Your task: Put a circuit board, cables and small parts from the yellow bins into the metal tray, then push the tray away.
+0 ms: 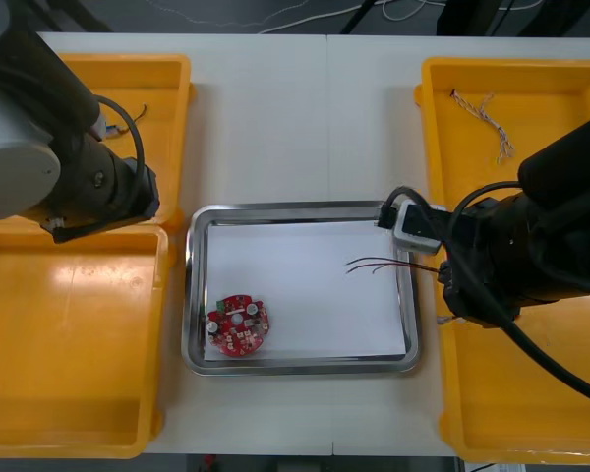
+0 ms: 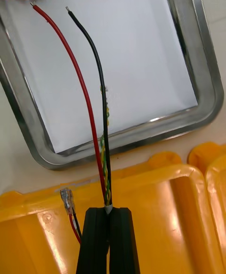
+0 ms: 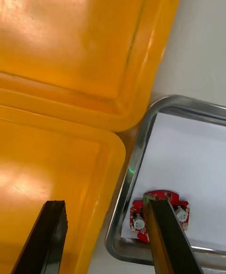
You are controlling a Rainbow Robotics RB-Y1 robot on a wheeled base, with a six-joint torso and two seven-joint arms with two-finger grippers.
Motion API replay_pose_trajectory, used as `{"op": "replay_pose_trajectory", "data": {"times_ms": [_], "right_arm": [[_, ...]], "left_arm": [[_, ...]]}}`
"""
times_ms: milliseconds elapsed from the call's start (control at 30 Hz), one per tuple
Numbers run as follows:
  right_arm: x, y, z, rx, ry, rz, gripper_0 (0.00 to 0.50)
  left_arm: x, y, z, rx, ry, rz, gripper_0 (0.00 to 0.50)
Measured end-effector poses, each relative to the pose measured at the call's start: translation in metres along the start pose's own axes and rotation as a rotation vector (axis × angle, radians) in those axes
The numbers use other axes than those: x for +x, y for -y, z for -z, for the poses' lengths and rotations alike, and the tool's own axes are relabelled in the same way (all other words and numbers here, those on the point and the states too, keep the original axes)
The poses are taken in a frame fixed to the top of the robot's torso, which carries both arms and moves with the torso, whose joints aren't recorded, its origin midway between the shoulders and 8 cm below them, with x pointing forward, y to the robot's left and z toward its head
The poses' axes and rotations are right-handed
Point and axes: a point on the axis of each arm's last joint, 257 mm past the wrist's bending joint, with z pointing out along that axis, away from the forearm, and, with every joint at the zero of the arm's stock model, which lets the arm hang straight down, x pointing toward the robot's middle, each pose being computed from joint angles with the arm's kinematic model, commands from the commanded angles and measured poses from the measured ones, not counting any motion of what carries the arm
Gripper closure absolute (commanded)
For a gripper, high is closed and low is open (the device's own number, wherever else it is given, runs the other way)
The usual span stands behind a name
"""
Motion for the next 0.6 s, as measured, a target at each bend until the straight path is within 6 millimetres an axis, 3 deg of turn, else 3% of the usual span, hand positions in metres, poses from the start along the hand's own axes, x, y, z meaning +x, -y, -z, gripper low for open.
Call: {"op": "replay_pose_trajectory", "data": {"times_ms": [167,333,600], "right_arm": [[-0.028,-0.013,-0.010,-0.021,0.028,0.099,0.500],[-0.038,-0.018,-0.028,-0.058,0.031,0.115,0.500],[-0.049,-0.022,-0.064,-0.042,0.029,0.149,0.500]], "left_arm": [[-0.020,-0.020,-0.006,-0.029,-0.012,-0.065,0.000],[-0.038,-0.038,-0.017,-0.076,-0.020,-0.168,0.000],[-0.073,-0.062,-0.033,-0.138,-0.004,-0.065,0.000]]}}
